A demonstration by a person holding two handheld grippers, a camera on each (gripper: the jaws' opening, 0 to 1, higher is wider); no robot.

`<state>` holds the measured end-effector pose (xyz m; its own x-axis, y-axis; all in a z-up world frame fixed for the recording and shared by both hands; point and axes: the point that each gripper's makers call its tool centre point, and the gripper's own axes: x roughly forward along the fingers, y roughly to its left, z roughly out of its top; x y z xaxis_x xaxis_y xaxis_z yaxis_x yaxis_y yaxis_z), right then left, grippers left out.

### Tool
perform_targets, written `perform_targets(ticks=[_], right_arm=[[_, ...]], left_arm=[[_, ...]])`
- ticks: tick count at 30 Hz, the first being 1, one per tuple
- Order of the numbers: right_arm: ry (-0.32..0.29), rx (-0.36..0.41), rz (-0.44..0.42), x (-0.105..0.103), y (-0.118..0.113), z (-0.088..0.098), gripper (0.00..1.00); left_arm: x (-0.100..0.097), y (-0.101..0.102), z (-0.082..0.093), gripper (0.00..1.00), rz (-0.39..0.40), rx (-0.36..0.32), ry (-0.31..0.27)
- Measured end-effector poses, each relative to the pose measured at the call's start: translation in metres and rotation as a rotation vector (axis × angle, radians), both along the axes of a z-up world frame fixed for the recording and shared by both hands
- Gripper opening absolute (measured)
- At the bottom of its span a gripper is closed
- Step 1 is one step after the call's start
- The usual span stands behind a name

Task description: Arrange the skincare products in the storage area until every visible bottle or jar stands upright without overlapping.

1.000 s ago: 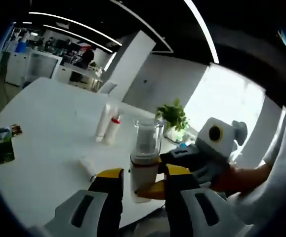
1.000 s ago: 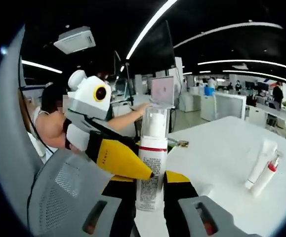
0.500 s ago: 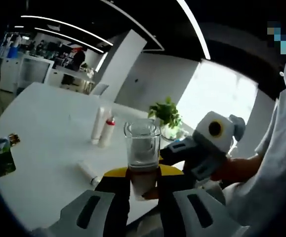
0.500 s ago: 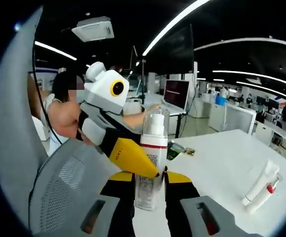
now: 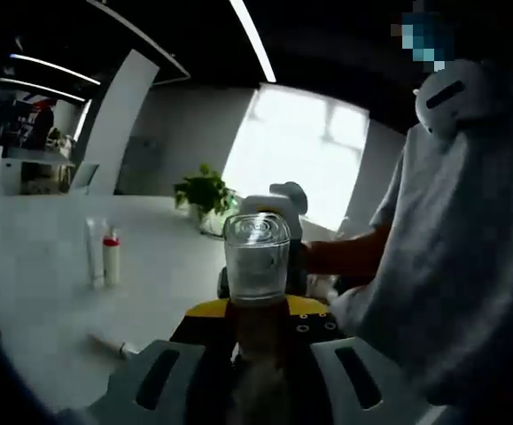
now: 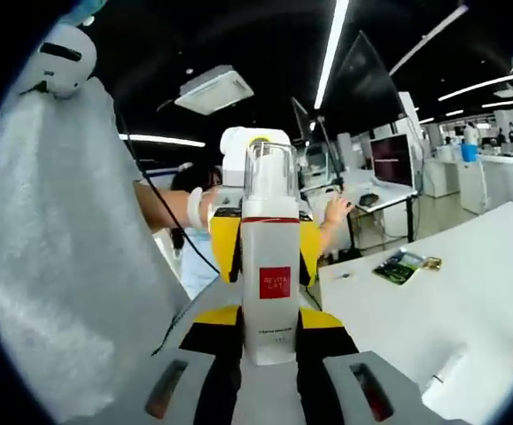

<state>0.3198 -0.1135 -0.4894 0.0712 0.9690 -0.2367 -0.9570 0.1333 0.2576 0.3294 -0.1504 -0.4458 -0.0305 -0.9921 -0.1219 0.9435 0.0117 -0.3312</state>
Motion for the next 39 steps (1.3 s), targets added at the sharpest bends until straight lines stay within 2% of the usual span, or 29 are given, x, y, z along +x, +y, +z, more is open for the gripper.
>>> perform_targets(ticks=[2, 3, 5, 6, 8, 9, 12, 15, 16, 18, 19, 21, 24, 27, 31, 32, 34, 35, 36, 39], right_arm=[[0.011, 0.010, -0.027, 0.001, 0.002, 0.000, 0.15], [-0.016, -0.004, -0.067, 0.008, 0.001, -0.002, 0.15], [-0.020, -0.031, -0.076, 0.009, 0.000, -0.006, 0.15], [-0.036, -0.053, -0.125, 0.016, -0.003, -0.010, 0.14], [-0.027, -0.056, -0.163, 0.021, -0.003, -0.013, 0.14], [-0.032, -0.079, -0.222, 0.029, -0.006, -0.018, 0.14], [-0.015, -0.081, -0.336, 0.044, -0.009, -0.019, 0.14], [-0.027, -0.092, -0.443, 0.059, -0.013, -0.019, 0.15], [-0.049, -0.116, -0.466, 0.063, -0.014, -0.020, 0.15], [-0.086, -0.155, -0.490, 0.066, -0.014, -0.021, 0.15], [-0.092, -0.171, -0.482, 0.065, -0.011, -0.023, 0.15], [-0.141, -0.216, -0.484, 0.066, -0.008, -0.024, 0.15], [-0.184, -0.270, -0.514, 0.069, -0.008, -0.025, 0.15], [-0.176, -0.260, -0.524, 0.071, -0.005, -0.025, 0.15], [-0.174, -0.272, -0.480, 0.067, -0.001, -0.028, 0.15], [-0.115, -0.276, -0.430, 0.059, 0.001, -0.032, 0.15], [-0.111, -0.253, -0.411, 0.058, 0.004, -0.031, 0.15], [-0.107, -0.203, -0.290, 0.040, 0.010, -0.028, 0.16], [-0.099, -0.195, -0.280, 0.039, 0.009, -0.027, 0.16], [0.005, -0.091, -0.161, 0.019, 0.011, -0.020, 0.19]], left_arm=[[0.003, 0.000, 0.001, 0.17, 0.008, -0.011, -0.010], [0.007, 0.001, -0.001, 0.17, 0.032, -0.001, -0.010], [0.011, 0.001, -0.008, 0.18, 0.056, 0.030, 0.002], [0.016, 0.001, -0.011, 0.18, 0.095, 0.046, 0.012], [0.023, 0.002, -0.015, 0.19, 0.145, 0.047, 0.059], [0.030, 0.002, -0.019, 0.20, 0.197, 0.057, 0.076], [0.042, 0.002, -0.027, 0.21, 0.297, 0.081, 0.069], [0.046, 0.001, -0.037, 0.22, 0.385, 0.108, 0.106], [0.046, 0.000, -0.040, 0.23, 0.401, 0.110, 0.093], [0.054, 0.003, -0.039, 0.23, 0.466, 0.087, 0.085], [0.054, 0.003, -0.039, 0.23, 0.490, 0.073, 0.127], [0.059, 0.004, -0.037, 0.22, 0.533, 0.046, 0.140], [0.063, 0.007, -0.038, 0.21, 0.565, 0.051, 0.151], [0.063, 0.009, -0.037, 0.20, 0.569, 0.050, 0.147], [0.058, 0.013, -0.039, 0.19, 0.535, 0.065, 0.124], [0.053, 0.014, -0.043, 0.19, 0.488, 0.096, 0.118], [0.050, 0.015, -0.042, 0.18, 0.450, 0.101, 0.075], [0.045, 0.015, -0.043, 0.18, 0.405, 0.119, 0.061], [0.034, 0.015, -0.038, 0.18, 0.291, 0.130, 0.029], [0.014, 0.010, -0.031, 0.18, 0.146, 0.101, 0.062]])
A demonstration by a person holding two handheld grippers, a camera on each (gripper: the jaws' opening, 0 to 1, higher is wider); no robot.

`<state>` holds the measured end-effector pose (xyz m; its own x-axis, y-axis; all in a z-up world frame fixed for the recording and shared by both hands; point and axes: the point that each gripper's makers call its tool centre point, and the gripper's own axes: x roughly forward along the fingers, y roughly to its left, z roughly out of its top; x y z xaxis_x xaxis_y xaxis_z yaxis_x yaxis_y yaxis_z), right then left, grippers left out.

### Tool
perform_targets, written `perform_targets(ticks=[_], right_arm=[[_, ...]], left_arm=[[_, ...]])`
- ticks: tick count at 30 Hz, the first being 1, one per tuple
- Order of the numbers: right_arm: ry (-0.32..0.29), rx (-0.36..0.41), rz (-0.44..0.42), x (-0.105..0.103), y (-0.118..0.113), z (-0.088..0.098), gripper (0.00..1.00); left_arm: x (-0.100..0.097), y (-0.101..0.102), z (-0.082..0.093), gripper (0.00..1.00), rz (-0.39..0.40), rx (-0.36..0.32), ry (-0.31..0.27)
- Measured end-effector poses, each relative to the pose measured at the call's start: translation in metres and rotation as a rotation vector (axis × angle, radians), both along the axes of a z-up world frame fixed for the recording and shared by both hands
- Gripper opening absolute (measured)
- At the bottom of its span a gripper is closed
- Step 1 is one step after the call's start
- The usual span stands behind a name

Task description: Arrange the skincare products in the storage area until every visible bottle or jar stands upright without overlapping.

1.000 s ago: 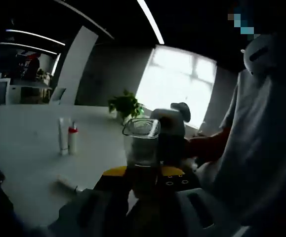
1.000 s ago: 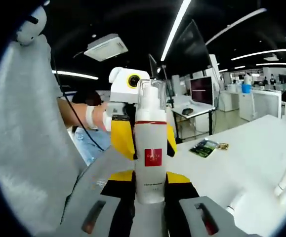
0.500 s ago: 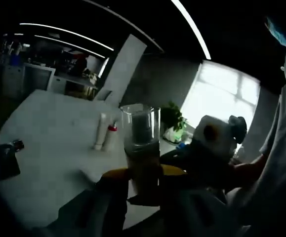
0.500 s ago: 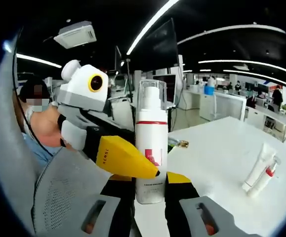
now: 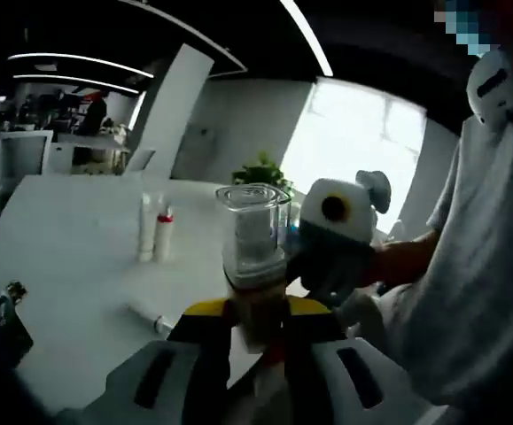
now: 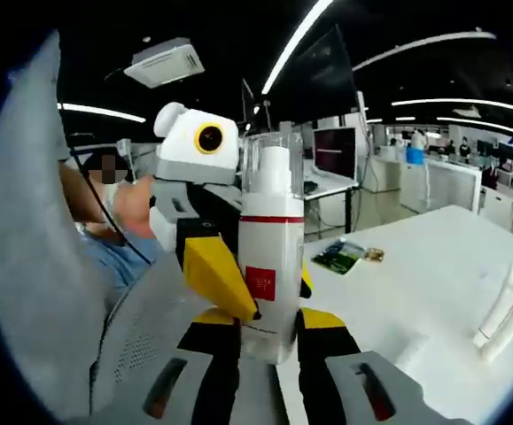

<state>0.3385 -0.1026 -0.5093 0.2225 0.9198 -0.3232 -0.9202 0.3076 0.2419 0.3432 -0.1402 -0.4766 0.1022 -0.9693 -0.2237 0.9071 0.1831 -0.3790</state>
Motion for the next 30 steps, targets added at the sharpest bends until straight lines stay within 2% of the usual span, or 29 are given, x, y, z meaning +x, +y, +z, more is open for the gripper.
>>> perform_targets(ticks=[2, 3, 5, 6, 8, 11, 12, 14, 15, 18, 19, 21, 25, 27, 30], right_arm=[[0.043, 0.052, 0.111, -0.020, 0.001, 0.004, 0.21], [0.087, 0.080, 0.162, -0.031, 0.001, 0.006, 0.21], [0.138, 0.113, 0.225, -0.044, 0.001, 0.008, 0.19], [0.189, 0.109, 0.254, -0.052, 0.000, 0.006, 0.19], [0.195, 0.092, 0.270, -0.055, -0.002, 0.001, 0.18], [0.190, 0.087, 0.268, -0.058, -0.003, 0.001, 0.18], [0.157, 0.100, 0.229, -0.051, -0.003, 0.003, 0.18], [0.165, 0.124, 0.174, -0.042, -0.004, 0.006, 0.17], [0.158, 0.127, 0.142, -0.036, -0.005, 0.007, 0.17], [0.123, 0.087, 0.065, -0.019, -0.007, 0.003, 0.17], [0.121, 0.084, 0.050, -0.016, -0.007, 0.003, 0.17], [0.087, 0.089, 0.000, -0.006, -0.006, 0.006, 0.17], [0.088, 0.121, -0.064, 0.004, -0.006, 0.012, 0.17], [0.136, 0.155, -0.066, 0.004, -0.004, 0.014, 0.17], [0.128, 0.137, -0.076, 0.005, -0.003, 0.010, 0.17]], left_arm=[[-0.019, -0.005, 0.004, 0.18, -0.119, 0.000, -0.013], [-0.026, -0.007, 0.006, 0.18, -0.158, -0.002, -0.010], [-0.038, -0.010, 0.008, 0.18, -0.226, -0.013, 0.015], [-0.045, -0.012, 0.006, 0.18, -0.265, -0.001, 0.034], [-0.048, -0.015, 0.001, 0.18, -0.289, 0.016, 0.016], [-0.049, -0.017, 0.001, 0.18, -0.296, 0.013, 0.030], [-0.047, -0.017, 0.003, 0.18, -0.285, 0.008, 0.021], [-0.040, -0.017, 0.005, 0.18, -0.251, -0.008, 0.031], [-0.031, -0.018, 0.006, 0.18, -0.196, -0.018, 0.030], [-0.018, -0.019, 0.005, 0.17, -0.120, -0.020, 0.013], [-0.013, -0.020, 0.005, 0.17, -0.077, -0.019, 0.033], [-0.005, -0.021, 0.008, 0.17, -0.036, -0.040, 0.018], [0.007, -0.019, 0.015, 0.18, 0.047, -0.089, 0.009], [0.007, -0.017, 0.016, 0.18, 0.066, -0.113, 0.022], [0.009, -0.016, 0.011, 0.18, 0.097, -0.126, 0.037]])
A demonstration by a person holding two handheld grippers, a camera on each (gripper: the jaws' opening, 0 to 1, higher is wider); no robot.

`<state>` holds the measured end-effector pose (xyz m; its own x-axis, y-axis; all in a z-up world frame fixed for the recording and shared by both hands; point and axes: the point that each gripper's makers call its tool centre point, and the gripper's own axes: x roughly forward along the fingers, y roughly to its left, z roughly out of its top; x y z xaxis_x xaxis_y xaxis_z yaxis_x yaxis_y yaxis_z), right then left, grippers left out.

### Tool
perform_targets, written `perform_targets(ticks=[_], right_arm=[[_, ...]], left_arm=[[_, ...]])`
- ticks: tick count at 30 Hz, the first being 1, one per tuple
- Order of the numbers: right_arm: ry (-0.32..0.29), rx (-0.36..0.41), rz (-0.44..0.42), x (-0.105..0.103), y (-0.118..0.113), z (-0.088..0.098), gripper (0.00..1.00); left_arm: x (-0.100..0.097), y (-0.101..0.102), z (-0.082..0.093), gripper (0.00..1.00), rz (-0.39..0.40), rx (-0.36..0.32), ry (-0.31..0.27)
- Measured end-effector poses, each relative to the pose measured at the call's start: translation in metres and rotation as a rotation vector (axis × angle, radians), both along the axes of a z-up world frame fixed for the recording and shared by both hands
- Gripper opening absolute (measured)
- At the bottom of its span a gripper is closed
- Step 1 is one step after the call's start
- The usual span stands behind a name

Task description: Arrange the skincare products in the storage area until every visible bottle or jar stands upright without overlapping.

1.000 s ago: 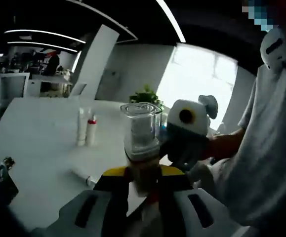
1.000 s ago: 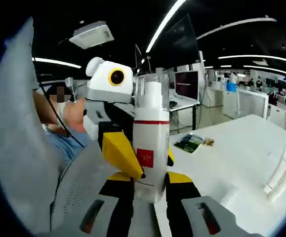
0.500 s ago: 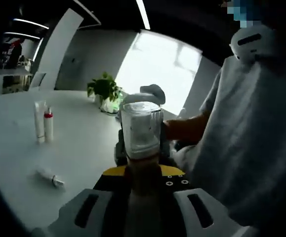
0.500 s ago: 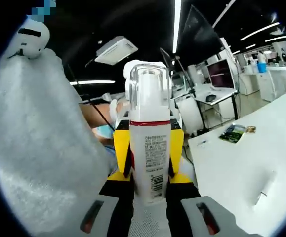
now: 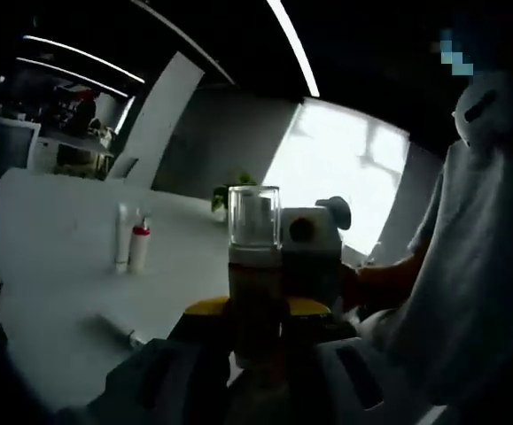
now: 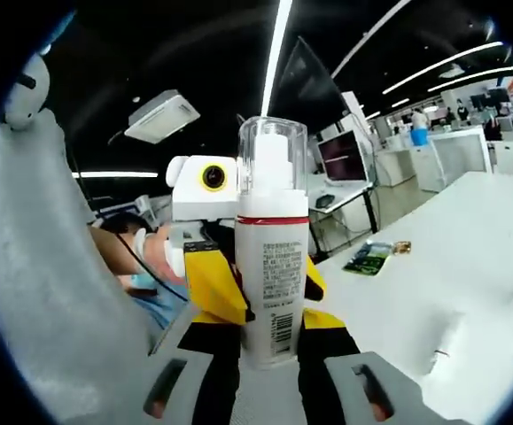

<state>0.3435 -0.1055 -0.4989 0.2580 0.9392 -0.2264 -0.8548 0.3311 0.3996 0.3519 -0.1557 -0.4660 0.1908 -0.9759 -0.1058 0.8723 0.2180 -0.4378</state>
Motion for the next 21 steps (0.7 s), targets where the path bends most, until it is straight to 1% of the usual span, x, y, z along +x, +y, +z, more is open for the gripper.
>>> perform_targets(ticks=[3, 5, 6, 7, 8, 9, 11, 12, 13, 14, 15, 16, 19, 21], right_arm=[[0.005, -0.022, 0.003, -0.001, 0.001, -0.005, 0.18], [0.003, -0.034, 0.015, -0.003, 0.001, -0.009, 0.18], [-0.005, -0.045, 0.021, -0.004, 0.000, -0.011, 0.19], [-0.053, -0.076, 0.022, -0.001, -0.002, -0.013, 0.19], [-0.078, -0.100, 0.023, 0.000, -0.003, -0.015, 0.21], [-0.096, -0.142, 0.014, 0.003, -0.007, -0.020, 0.24], [-0.111, -0.207, 0.027, 0.002, -0.013, -0.029, 0.35], [-0.120, -0.236, 0.035, 0.002, -0.017, -0.033, 0.37], [-0.122, -0.232, 0.032, 0.002, -0.019, -0.033, 0.36], [-0.109, -0.210, 0.016, 0.003, -0.025, -0.032, 0.34], [-0.085, -0.177, 0.000, 0.004, -0.028, -0.028, 0.32], [-0.071, -0.131, -0.046, 0.009, -0.033, -0.021, 0.31], [-0.097, -0.068, -0.114, 0.020, -0.044, -0.004, 0.30], [-0.108, -0.021, -0.154, 0.027, -0.047, 0.008, 0.30]], left_arm=[[-0.002, 0.001, -0.004, 0.18, 0.012, -0.004, 0.000], [-0.002, 0.001, -0.007, 0.18, 0.016, 0.005, 0.001], [-0.002, 0.001, -0.008, 0.18, 0.018, 0.009, 0.002], [0.000, 0.002, -0.010, 0.18, 0.027, 0.018, -0.004], [0.002, 0.003, -0.011, 0.18, 0.038, 0.023, -0.005], [0.004, 0.004, -0.011, 0.18, 0.044, 0.023, -0.003], [0.012, 0.011, -0.009, 0.18, 0.078, 0.024, -0.019], [0.019, 0.016, -0.009, 0.18, 0.108, 0.036, -0.034], [0.021, 0.019, -0.009, 0.18, 0.116, 0.041, -0.031], [0.027, 0.024, -0.010, 0.18, 0.139, 0.059, -0.044], [0.030, 0.027, -0.012, 0.18, 0.150, 0.075, -0.058], [0.033, 0.032, -0.018, 0.18, 0.161, 0.119, -0.073], [0.034, 0.038, -0.029, 0.18, 0.166, 0.199, -0.093], [0.031, 0.035, -0.032, 0.18, 0.158, 0.213, -0.105]])
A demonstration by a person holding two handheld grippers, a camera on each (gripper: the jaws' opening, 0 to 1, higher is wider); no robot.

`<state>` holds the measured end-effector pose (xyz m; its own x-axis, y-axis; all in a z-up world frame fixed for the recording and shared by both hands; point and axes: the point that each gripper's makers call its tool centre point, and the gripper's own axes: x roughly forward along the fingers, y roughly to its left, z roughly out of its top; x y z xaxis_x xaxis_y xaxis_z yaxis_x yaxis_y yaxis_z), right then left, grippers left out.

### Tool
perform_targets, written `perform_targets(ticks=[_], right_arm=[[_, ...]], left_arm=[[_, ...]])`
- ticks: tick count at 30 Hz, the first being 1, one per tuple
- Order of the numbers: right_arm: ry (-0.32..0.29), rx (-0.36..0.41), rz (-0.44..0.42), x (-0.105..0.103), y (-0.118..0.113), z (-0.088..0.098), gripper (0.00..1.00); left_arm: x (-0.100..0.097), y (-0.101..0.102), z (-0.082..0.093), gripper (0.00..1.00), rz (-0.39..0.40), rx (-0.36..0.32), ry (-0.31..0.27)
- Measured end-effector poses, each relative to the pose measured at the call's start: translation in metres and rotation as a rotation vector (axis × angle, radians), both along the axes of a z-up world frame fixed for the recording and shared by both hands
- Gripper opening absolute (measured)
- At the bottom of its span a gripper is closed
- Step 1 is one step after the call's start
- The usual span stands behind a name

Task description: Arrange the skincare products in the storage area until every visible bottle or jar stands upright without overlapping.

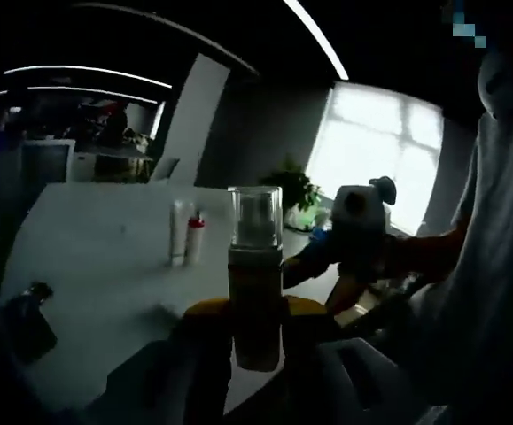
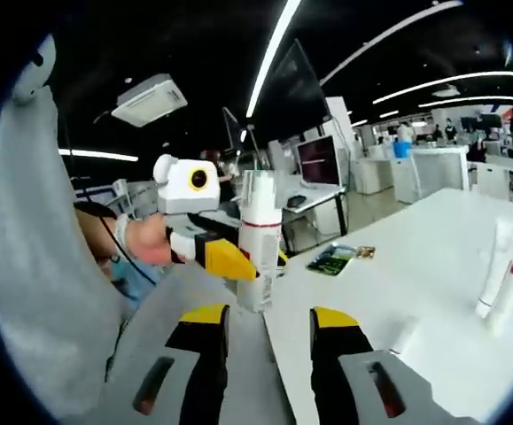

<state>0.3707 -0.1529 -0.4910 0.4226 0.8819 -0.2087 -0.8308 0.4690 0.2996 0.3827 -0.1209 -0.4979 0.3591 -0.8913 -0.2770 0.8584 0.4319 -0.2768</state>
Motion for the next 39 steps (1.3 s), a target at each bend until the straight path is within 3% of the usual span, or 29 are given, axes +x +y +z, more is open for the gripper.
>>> perform_targets(ticks=[4, 9, 12, 24, 28, 31, 37, 39], right_arm=[[-0.016, 0.057, -0.011, 0.003, 0.008, 0.015, 0.29], [-0.025, 0.050, 0.005, 0.000, 0.022, 0.015, 0.28], [-0.002, 0.072, 0.023, -0.004, 0.026, 0.016, 0.18], [-0.025, 0.046, 0.009, -0.009, 0.024, 0.018, 0.15], [-0.040, 0.051, 0.000, -0.009, 0.024, 0.021, 0.15], [-0.054, 0.055, -0.029, -0.003, 0.018, 0.025, 0.15], [-0.072, 0.047, -0.081, 0.011, -0.002, 0.029, 0.16], [-0.071, 0.042, -0.097, 0.015, -0.008, 0.027, 0.16]], left_arm=[[-0.007, -0.012, -0.003, 0.18, -0.036, 0.016, -0.012], [-0.019, -0.029, -0.004, 0.18, -0.095, 0.032, -0.032], [-0.025, -0.034, -0.002, 0.18, -0.120, 0.016, -0.040], [-0.028, -0.037, 0.001, 0.18, -0.125, -0.020, -0.024], [-0.027, -0.029, -0.001, 0.20, -0.102, -0.031, 0.013], [-0.026, -0.019, -0.014, 0.23, -0.082, 0.035, 0.019], [-0.014, 0.016, -0.038, 0.21, -0.011, 0.215, -0.055], [0.001, 0.038, -0.046, 0.22, 0.088, 0.306, -0.096]])
